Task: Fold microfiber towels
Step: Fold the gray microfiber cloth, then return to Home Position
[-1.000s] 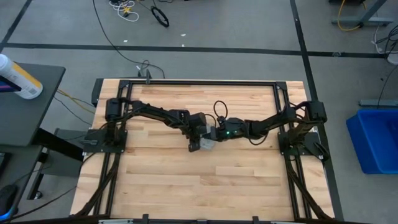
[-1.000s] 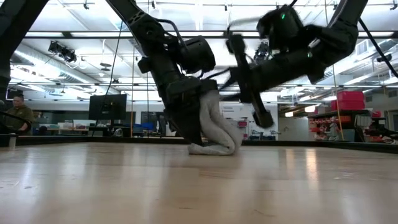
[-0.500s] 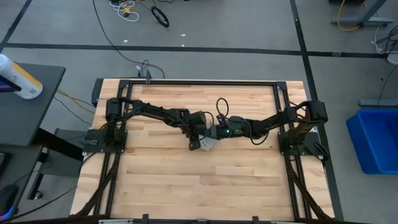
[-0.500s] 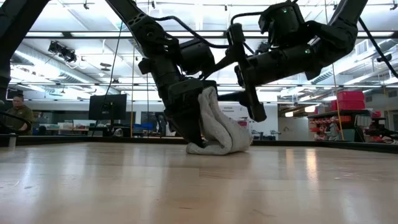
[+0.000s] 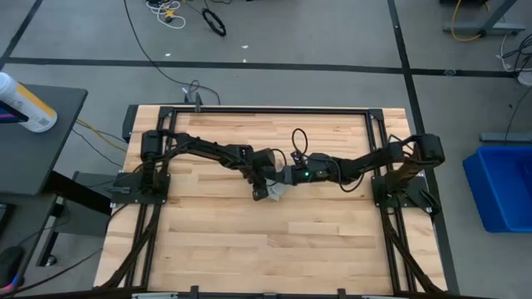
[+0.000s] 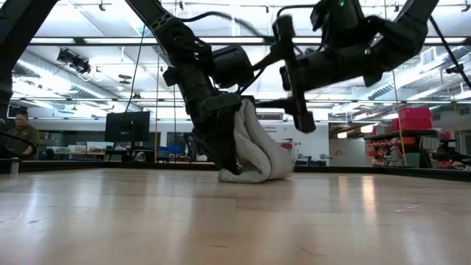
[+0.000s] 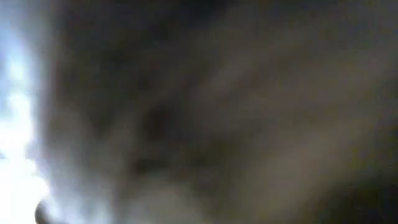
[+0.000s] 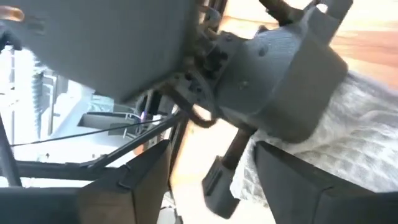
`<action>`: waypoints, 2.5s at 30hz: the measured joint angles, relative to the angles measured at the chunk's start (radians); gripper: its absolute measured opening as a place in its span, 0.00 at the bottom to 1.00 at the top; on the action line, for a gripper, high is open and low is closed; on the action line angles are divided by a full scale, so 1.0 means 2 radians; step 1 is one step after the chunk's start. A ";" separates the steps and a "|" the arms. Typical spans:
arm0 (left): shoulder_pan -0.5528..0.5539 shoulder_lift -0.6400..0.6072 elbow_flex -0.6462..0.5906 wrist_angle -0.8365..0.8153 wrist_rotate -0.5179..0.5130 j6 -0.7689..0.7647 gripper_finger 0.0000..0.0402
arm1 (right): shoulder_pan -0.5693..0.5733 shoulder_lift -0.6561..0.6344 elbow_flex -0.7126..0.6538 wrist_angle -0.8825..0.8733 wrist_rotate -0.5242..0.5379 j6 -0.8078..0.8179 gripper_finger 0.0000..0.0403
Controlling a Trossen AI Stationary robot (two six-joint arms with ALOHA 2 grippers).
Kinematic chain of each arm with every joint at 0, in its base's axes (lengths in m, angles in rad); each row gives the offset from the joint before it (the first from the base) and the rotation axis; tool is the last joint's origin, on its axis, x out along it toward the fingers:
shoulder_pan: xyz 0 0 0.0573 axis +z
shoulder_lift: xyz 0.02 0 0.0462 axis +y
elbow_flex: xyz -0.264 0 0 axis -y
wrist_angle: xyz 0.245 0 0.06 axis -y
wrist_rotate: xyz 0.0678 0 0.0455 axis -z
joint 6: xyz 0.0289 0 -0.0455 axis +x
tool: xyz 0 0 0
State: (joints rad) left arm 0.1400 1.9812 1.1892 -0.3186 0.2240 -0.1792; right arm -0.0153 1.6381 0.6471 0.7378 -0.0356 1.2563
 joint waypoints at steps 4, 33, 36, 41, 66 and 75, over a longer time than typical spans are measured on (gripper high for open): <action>0.006 -0.001 0.000 -0.005 -0.006 -0.012 0.17 | 0.005 -0.023 -0.011 -0.054 0.008 0.008 0.55; 0.018 0.001 -0.002 0.024 0.010 -0.056 0.30 | -0.029 -0.023 0.027 -0.224 -0.016 -0.014 0.01; 0.018 0.001 -0.002 0.025 0.012 -0.057 0.30 | -0.029 0.010 0.049 -0.224 -0.031 -0.010 0.01; 0.019 -0.003 -0.002 0.026 0.020 -0.062 0.30 | -0.025 0.073 0.081 -0.247 -0.044 0.004 0.01; -0.010 -0.442 -0.001 -0.184 -0.154 -0.060 0.27 | -0.027 0.001 0.084 -0.046 -0.068 -0.058 0.15; -0.024 -0.591 -0.001 -0.321 -0.196 -0.035 0.27 | -0.027 -0.213 0.084 -0.162 -0.017 -0.234 0.04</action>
State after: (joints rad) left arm 0.0913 0.7992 1.1873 -0.9609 -0.1673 -0.2501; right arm -0.0696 1.2118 0.8148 0.4141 -0.0699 0.7878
